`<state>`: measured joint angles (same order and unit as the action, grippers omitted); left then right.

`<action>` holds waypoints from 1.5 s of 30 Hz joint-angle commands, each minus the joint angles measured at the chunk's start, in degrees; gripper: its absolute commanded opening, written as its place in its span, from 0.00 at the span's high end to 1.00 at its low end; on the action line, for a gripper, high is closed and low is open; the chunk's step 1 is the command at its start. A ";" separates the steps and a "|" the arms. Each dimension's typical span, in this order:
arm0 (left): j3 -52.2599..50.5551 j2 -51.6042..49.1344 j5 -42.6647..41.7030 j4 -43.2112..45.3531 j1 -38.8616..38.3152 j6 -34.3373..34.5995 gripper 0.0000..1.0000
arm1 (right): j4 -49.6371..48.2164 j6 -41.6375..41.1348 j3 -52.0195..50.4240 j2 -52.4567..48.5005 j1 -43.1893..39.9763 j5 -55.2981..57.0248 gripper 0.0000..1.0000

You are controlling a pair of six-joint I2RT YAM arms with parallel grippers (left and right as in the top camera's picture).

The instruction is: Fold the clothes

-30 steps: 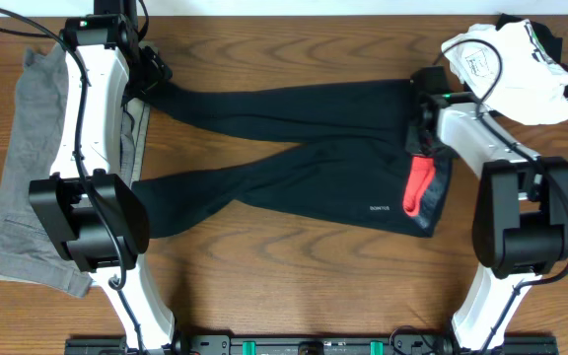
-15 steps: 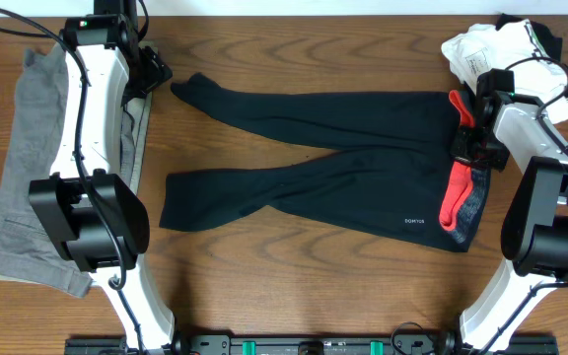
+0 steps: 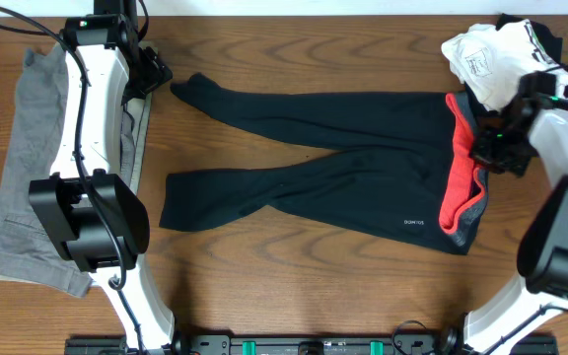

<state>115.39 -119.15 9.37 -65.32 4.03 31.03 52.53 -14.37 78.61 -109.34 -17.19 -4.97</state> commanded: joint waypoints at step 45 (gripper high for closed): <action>-0.22 -0.02 -2.27 -2.51 0.11 -0.85 0.27 | -4.52 5.20 -1.09 0.61 12.41 -8.00 0.75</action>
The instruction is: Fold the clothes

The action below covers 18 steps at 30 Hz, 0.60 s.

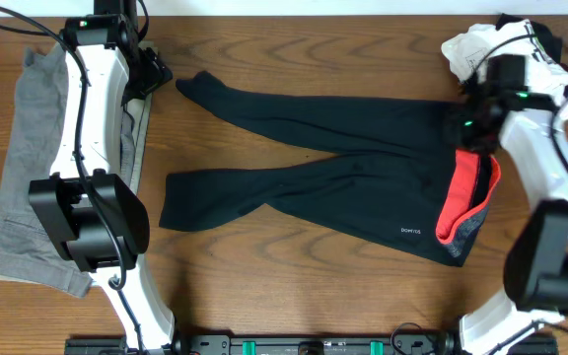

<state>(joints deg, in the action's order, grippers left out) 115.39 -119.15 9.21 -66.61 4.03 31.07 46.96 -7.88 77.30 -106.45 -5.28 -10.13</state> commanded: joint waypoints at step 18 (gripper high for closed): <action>-0.87 -3.26 -20.37 3.37 -14.86 -19.65 0.94 | 4.85 -0.76 0.17 -2.91 -1.42 -3.48 0.74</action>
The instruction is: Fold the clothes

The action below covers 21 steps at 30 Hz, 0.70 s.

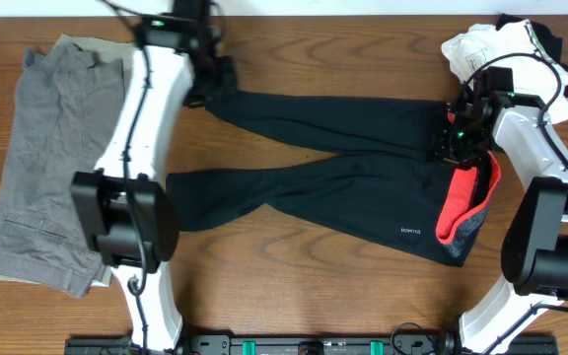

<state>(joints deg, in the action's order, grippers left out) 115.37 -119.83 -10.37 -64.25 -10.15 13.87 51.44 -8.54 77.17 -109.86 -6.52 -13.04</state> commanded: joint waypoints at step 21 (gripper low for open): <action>-0.90 -8.66 -34.49 8.07 -11.56 -10.23 0.94 | 0.55 0.92 0.31 0.50 -1.75 -0.52 0.71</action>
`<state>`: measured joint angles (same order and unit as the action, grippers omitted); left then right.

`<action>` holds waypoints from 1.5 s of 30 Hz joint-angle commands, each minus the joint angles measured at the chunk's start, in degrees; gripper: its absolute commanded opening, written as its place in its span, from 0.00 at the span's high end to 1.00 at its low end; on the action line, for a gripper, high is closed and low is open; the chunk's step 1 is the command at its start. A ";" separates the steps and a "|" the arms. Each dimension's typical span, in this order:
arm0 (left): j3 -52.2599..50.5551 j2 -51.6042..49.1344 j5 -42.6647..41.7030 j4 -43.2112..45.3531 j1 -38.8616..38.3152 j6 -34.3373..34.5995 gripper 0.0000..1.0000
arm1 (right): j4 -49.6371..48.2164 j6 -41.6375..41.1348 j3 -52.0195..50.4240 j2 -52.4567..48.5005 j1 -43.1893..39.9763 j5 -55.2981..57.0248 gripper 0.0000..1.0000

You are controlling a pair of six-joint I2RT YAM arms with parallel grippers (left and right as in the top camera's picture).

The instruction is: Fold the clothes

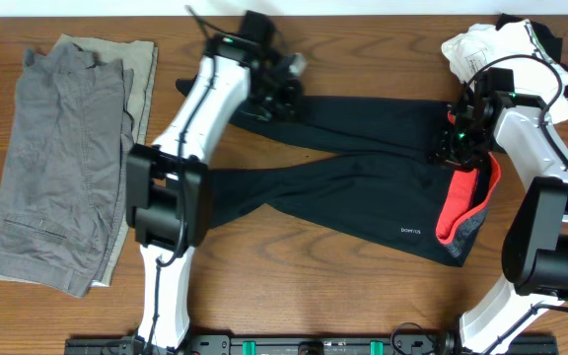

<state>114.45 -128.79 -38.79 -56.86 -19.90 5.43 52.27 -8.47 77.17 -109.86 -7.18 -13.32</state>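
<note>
Black leggings [363, 168] with a red-lined waistband [461, 202] lie spread across the middle of the table, legs pointing left. My left gripper [282, 94] is at the far edge, shut on the end of the upper leg, which is drawn in toward the middle. The lower leg [235, 187] lies flat, partly under the left arm. My right gripper [446, 146] sits at the far corner of the waistband and appears shut on the fabric there; its fingertips are hidden against the dark cloth.
A folded stack of grey trousers [57, 158] lies along the left side. A heap of white and black garments [506, 44] sits at the back right corner. The arm bases stand at the front edge.
My left gripper has moved right along the far edge, from the upper leg's original end to near the middle, bringing the leg end with it. The right gripper stays at the waistband.
At first the left gripper was over the grey stack beside the leg end, and the right gripper was at the waistband's right side. Then the right gripper moved to the waist's far corner and the red lining shifted. The left then reached the leg end and now has carried it rightward.
</note>
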 commanded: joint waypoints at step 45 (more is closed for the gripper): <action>0.02 -12.94 15.54 11.80 -15.72 20.85 0.94 | -9.22 0.11 -9.46 0.46 -1.57 11.47 0.73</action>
<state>114.32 -140.16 -25.47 -44.91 -35.55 25.74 43.38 -7.18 68.23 -109.86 -8.73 -6.98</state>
